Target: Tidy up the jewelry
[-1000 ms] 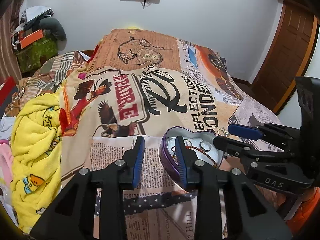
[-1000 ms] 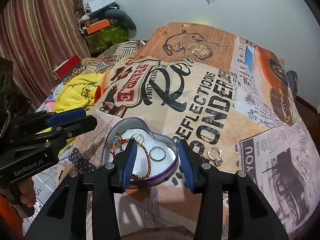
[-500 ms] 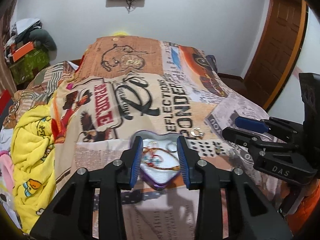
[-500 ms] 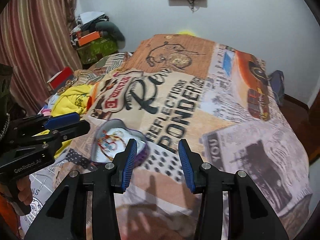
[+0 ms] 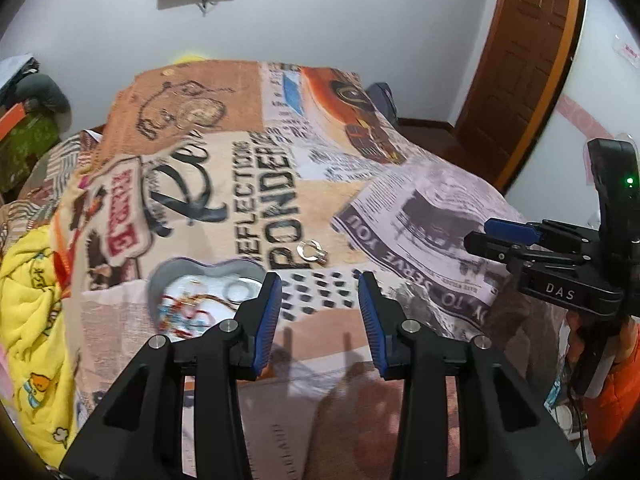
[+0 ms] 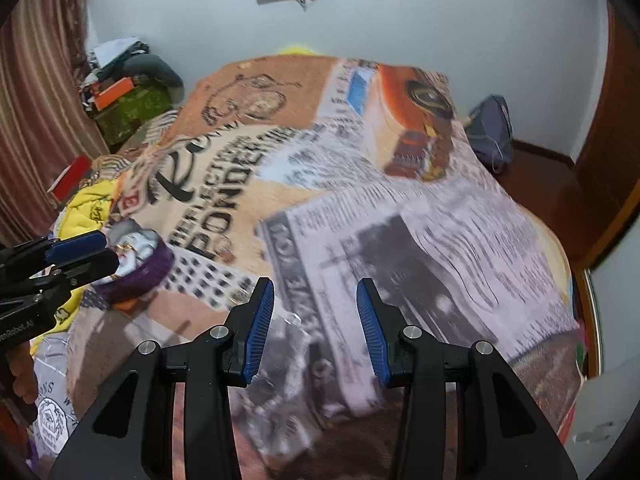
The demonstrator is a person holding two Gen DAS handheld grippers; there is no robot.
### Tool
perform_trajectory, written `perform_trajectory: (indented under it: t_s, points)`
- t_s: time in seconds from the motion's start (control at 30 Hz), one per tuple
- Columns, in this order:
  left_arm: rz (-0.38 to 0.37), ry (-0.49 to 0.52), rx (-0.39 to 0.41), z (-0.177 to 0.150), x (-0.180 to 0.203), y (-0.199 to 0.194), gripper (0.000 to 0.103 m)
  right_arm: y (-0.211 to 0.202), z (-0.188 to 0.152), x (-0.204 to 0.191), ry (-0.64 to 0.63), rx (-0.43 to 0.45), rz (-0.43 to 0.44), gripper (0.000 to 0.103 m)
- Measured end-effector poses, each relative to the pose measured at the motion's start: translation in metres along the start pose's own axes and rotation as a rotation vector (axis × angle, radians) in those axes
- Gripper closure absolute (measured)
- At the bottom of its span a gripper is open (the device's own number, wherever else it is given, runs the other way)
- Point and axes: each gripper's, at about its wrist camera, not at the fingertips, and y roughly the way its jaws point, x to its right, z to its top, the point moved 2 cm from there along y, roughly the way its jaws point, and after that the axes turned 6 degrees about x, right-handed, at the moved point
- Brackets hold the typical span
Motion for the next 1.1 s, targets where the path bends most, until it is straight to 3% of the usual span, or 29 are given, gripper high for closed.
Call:
perform_trajectory:
  t_s: [0.27,0.47,0.6,0.77,0.9,1.1]
  points:
    - [-0.053,0.0,-0.115,-0.02,0.017,0.044,0.064,0.018,-0.019,0.006,-0.001,-0.078,0.03,0.064]
    - [-0.075,0.038,-0.156,-0.027,0.029,0.071,0.064,0.034,-0.029,0.007,-0.005,-0.127,0.061,0.064]
    - [-0.071,0.051,-0.174,-0.029,0.031,0.088,0.079,0.04,-0.033,0.008,-0.002,-0.147,0.087,0.064]
    - [-0.076,0.061,-0.171,-0.025,0.032,0.098,0.08,0.043,-0.032,0.005,-0.024,-0.143,0.096,0.064]
    - [-0.067,0.087,-0.172,-0.025,0.035,0.104,0.094,0.048,-0.032,0.001,-0.027,-0.148,0.126,0.064]
    - [-0.078,0.061,-0.156,-0.024,0.03,0.097,0.095,0.056,-0.035,-0.009,-0.046,-0.161,0.145,0.064]
